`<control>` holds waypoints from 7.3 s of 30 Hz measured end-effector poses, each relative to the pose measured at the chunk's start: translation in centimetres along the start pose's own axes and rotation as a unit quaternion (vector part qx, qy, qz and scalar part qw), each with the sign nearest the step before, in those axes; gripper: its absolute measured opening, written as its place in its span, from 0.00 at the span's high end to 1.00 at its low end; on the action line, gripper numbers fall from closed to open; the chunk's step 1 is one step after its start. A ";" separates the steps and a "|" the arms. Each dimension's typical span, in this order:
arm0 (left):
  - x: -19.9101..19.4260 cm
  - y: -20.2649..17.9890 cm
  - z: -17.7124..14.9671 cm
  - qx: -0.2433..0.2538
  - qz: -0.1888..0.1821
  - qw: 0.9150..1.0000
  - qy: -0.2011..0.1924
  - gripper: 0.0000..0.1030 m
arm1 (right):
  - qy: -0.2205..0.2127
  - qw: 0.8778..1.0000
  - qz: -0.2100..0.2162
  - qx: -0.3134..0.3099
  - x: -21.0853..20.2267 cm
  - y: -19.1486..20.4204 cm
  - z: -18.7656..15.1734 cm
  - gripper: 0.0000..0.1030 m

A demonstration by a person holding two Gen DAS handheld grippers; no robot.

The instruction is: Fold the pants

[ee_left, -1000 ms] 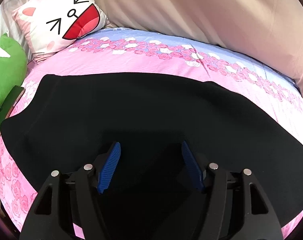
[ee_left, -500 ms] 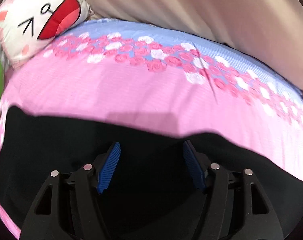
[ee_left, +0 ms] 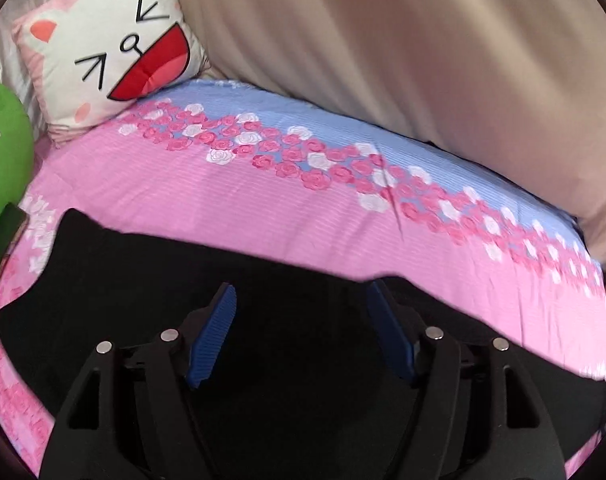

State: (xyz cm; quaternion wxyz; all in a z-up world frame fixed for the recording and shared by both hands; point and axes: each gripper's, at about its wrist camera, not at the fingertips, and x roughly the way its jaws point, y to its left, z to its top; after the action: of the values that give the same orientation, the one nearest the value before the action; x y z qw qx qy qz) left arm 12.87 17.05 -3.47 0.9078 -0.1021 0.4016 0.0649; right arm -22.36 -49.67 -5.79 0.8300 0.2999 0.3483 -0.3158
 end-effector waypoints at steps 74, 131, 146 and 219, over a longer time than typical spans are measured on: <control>-6.1 -4.9 -12.1 0.081 -0.025 0.996 0.038 0.19 | 0.078 0.961 0.192 -0.186 0.3 24.8 -9.4 0.83; -7.8 16.8 -11.5 -0.199 -0.013 0.980 0.005 0.13 | 0.099 0.913 0.205 -0.340 1.9 40.4 -17.9 0.75; -4.8 15.4 -9.1 -0.241 -0.047 0.969 0.009 0.80 | 0.070 0.940 0.193 -0.271 1.6 36.2 -15.6 0.48; -9.9 -4.6 -10.5 0.007 -0.163 0.987 0.013 0.08 | 0.047 0.966 0.204 -0.151 -0.7 26.0 -9.3 0.84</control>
State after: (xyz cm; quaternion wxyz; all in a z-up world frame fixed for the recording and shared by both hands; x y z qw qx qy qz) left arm -0.38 9.74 -2.40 0.9016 -0.1603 0.3919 -0.0882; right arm -7.32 -26.59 -3.38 0.8953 0.2503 0.3621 -0.0691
